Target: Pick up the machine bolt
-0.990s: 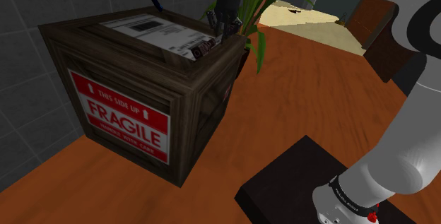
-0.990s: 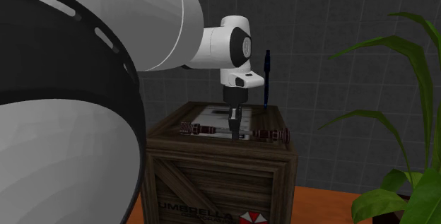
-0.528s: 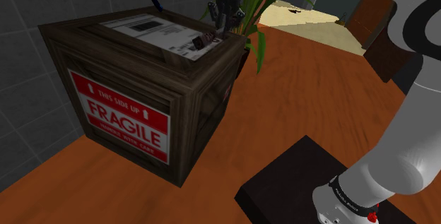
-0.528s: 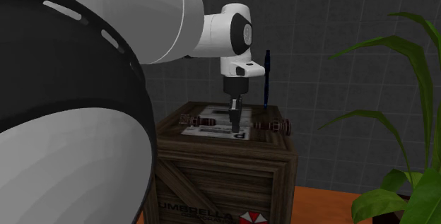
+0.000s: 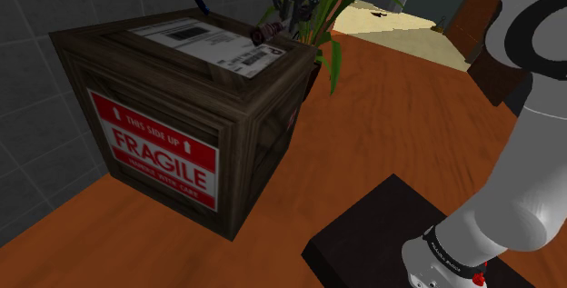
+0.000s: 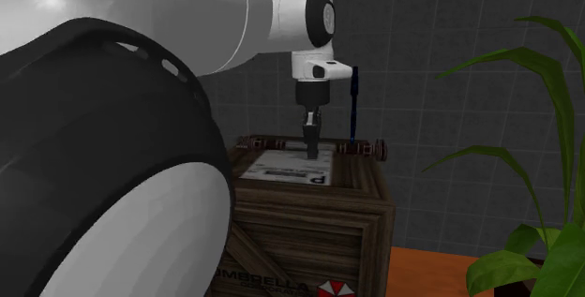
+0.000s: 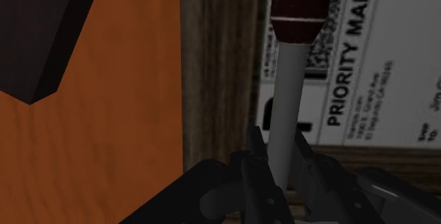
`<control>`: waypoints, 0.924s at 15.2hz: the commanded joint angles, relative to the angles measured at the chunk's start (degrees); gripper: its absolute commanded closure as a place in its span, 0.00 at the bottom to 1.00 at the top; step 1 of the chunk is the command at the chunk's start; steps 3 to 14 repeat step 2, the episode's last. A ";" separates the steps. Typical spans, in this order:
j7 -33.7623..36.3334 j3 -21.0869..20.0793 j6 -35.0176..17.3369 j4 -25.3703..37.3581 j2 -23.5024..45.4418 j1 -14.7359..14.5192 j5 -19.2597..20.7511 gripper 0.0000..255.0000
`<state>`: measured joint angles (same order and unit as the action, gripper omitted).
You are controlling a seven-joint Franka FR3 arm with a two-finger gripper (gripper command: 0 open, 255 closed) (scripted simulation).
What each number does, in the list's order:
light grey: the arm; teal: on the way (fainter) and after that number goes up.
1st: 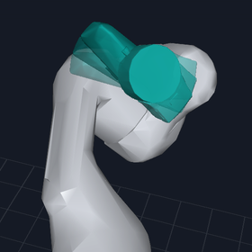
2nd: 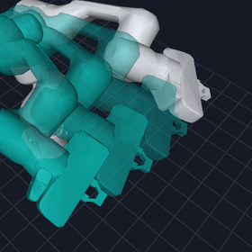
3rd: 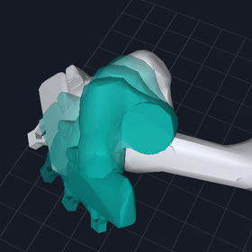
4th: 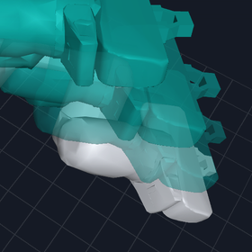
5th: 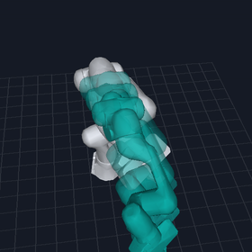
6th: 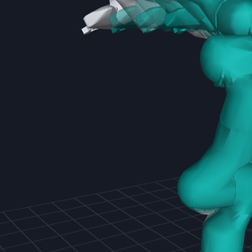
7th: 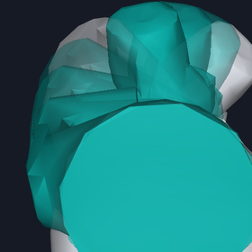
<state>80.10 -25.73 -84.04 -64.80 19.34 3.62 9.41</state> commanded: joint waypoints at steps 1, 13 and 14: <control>0.01 -0.01 1.33 1.84 0.55 -0.34 0.27 1.00; 0.01 0.00 1.32 1.82 0.54 -0.33 0.26 1.00; 0.01 0.00 1.32 1.82 0.54 -0.33 0.26 1.00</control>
